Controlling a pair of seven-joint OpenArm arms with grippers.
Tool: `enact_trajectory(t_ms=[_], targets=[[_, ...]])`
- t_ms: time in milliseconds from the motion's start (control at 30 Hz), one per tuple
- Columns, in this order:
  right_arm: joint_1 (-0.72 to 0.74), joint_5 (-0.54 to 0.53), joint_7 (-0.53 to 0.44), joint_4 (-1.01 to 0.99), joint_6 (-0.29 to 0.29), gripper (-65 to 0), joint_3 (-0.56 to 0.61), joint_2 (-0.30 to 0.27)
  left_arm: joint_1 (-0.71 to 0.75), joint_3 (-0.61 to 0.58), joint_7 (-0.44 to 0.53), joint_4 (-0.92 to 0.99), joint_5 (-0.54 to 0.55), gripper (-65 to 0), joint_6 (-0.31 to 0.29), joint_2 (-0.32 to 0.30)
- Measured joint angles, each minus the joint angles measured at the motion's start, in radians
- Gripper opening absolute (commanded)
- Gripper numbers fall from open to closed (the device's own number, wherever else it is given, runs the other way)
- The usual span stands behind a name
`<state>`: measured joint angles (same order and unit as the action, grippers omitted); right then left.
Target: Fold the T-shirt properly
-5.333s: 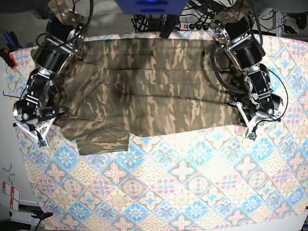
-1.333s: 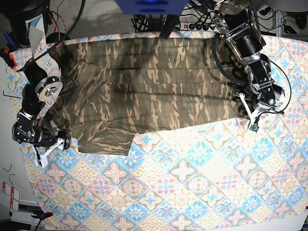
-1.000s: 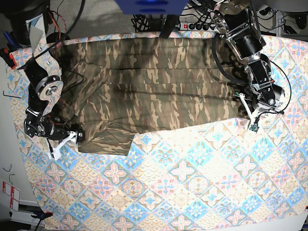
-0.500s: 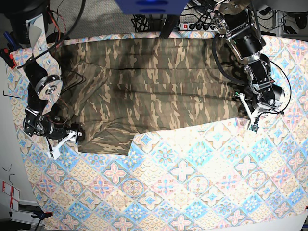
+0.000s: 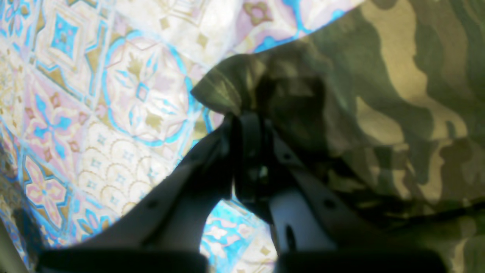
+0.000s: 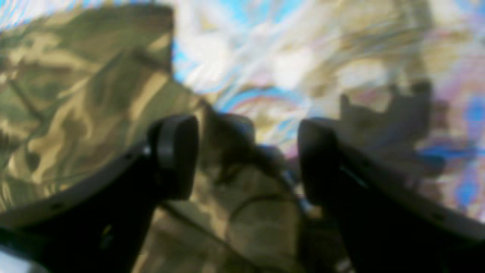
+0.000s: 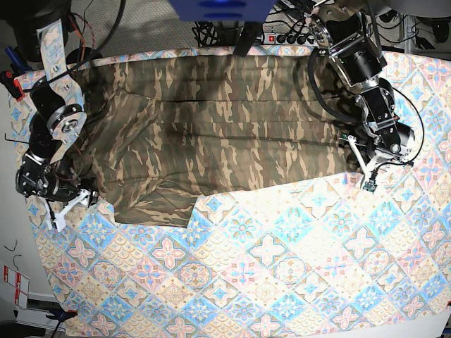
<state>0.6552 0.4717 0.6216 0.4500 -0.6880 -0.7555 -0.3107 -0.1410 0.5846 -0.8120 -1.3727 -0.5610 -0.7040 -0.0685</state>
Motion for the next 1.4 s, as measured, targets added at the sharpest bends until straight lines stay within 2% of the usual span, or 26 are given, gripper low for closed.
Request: enact_trajectory(t_ms=[233,333,500,800,867,900,1000,1067,1167,1333,1400], targets=[[-0.037,-0.007,-0.018,-0.005,-0.008,-24.5,0.003,0.002,0.0,0.0,0.0,0.0,0.0,-65.0,0.0,0.002],[-0.055,-0.011,-0.031,-0.006,0.002,-24.5,0.009,0.021,0.0,0.0,0.0,0.0,0.0,-65.0,0.0,0.002],[-0.034,-0.031,-0.069,-0.059,0.011,-24.5,0.104,0.057,-0.002,0.0,0.001,0.0,0.0,-65.0,0.0,0.002],[-0.023,-0.039,-0.015,-0.061,0.003,-25.1,0.11,0.08,0.0,0.0,0.0,0.0,0.0,-65.0,0.0,0.002],[-0.023,-0.038,-0.015,-0.061,0.005,-29.7,0.111,0.081,0.0,0.0,0.0,0.0,0.0,-65.0,0.0,0.002],[-0.023,-0.037,-0.015,-0.06,0.007,-34.3,0.111,0.08,0.0,0.0,0.0,0.0,0.0,-65.0,0.0,0.002],[-0.025,-0.038,-0.003,-0.06,0.005,-55.5,0.111,0.08,0.0,0.0,0.0,0.0,0.0,-65.0,0.0,0.002],[-0.029,-0.039,-0.001,-0.06,0.003,-65.0,0.111,0.081,0.0,0.0,0.0,0.0,0.0,-65.0,0.0,0.002],[-0.026,-0.048,0.031,-0.061,0.003,-63.0,0.111,0.082,0.0,0.0,0.0,0.0,0.0,-65.0,0.0,0.002],[-0.031,-0.05,0.055,-0.024,-0.001,-64.1,0.106,0.092,0.0,0.0,0.0,0.0,-0.001,-65.0,0.0,0.002],[-0.041,-0.04,0.098,0.03,-0.008,-64.1,0.107,0.101,0.0,0.0,0.0,-0.007,-0.001,-65.0,0.0,0.002]])
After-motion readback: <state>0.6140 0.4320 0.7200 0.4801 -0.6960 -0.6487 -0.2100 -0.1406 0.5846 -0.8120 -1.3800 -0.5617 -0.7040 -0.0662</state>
